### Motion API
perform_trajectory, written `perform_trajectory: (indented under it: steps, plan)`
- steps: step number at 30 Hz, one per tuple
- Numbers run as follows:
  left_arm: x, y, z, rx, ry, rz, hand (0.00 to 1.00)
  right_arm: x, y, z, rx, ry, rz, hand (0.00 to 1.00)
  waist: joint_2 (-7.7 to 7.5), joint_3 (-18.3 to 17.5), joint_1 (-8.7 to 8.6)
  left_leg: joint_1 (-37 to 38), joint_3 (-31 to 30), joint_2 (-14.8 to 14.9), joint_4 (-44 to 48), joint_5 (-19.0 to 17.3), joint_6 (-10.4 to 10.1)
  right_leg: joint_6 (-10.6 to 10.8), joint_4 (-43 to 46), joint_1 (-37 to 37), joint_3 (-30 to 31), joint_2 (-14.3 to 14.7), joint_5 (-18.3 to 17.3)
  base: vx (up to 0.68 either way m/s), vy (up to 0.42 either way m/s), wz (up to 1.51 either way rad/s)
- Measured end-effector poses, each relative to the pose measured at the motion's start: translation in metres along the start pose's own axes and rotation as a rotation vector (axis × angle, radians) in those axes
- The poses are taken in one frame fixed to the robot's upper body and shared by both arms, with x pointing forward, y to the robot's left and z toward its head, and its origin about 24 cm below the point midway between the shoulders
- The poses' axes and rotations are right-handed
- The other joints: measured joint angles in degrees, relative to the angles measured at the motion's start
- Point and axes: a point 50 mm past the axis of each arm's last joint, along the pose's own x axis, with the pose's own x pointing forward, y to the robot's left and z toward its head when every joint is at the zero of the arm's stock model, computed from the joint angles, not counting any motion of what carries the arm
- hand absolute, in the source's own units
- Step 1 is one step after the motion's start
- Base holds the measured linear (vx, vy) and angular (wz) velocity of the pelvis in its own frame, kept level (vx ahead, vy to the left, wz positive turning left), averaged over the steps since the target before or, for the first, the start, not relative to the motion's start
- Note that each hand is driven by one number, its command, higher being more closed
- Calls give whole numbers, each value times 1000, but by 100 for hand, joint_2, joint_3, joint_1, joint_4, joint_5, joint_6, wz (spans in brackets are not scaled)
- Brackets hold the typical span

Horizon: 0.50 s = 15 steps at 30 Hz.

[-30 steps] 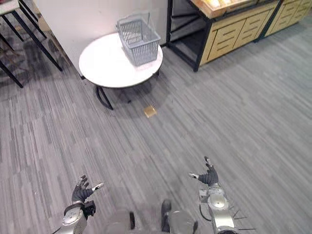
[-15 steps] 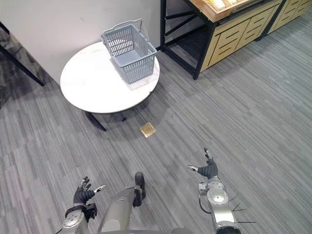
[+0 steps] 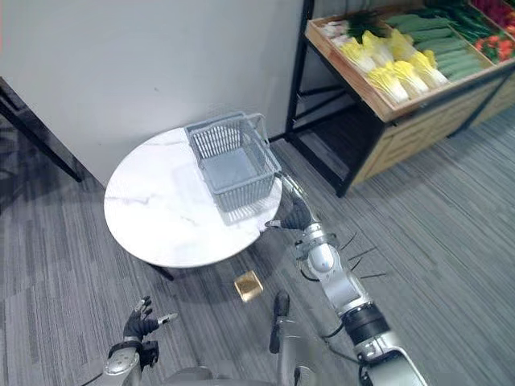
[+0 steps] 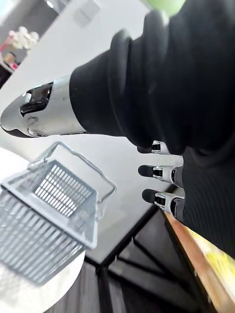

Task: Pick vegetable in the basket

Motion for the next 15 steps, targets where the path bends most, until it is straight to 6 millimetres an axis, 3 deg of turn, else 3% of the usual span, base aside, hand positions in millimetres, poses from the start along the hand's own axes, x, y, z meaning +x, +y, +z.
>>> perform_trajectory:
  steps: [1,2,3,4,6,9,12,13,14,15]
  plan:
    - [0,-1,0,-1,3,-2,0,3,-5,1,-34,-10,0,0,131,77,24,-398,17,254,1141,380,-39,-193,57,240,-93,147,-171,507,-228,32]
    - [-1,-2,-2,-4,9,-2,0,6,-4,4,-47,-25,6,0,194,111,72,-595,37,372,1659,719,25,-252,25,404,-101,234,-236,469,-179,-12]
    - [-3,-2,-7,-5,25,-3,0,11,-1,12,-54,-51,18,0,244,136,186,-840,127,614,2382,721,41,-330,-106,733,-61,358,-318,440,-132,-32]
    - [-4,-2,-10,-3,40,-2,0,15,2,18,-47,-74,25,0,214,144,189,-985,271,690,2600,694,81,-362,-302,1048,-17,371,-358,488,-146,-29]
    - [-4,-3,-11,-6,43,-4,0,21,3,26,-67,-108,36,0,209,143,189,-1266,482,748,2136,627,184,-352,-676,1444,69,347,-367,375,-102,-16]
    - [-3,-3,-9,-6,38,-5,0,23,6,24,-96,-102,49,0,214,144,184,-1547,515,737,973,626,184,-311,-897,1602,166,318,-394,223,0,-16]
    - [-4,-4,-10,-8,44,-8,0,20,15,15,-137,-68,94,0,224,150,168,-1608,501,600,-261,734,50,-172,-896,1640,225,211,-484,164,106,-10]
    - [-4,-5,-11,-10,48,-9,0,20,15,12,-169,-70,110,0,310,175,174,-1473,506,525,-959,1235,-99,-35,-800,1642,275,185,-575,159,173,-11]
    - [-5,-5,-13,-12,54,-9,0,20,15,13,-182,-75,110,0,400,173,173,-1423,500,534,-1131,1665,-51,40,-754,1639,309,231,-626,185,262,-20]
    - [-6,-5,-17,-12,69,-6,0,24,14,14,-191,-75,108,0,456,180,174,-1325,500,527,-1308,1571,-218,137,-695,1595,375,215,-705,108,200,-13]
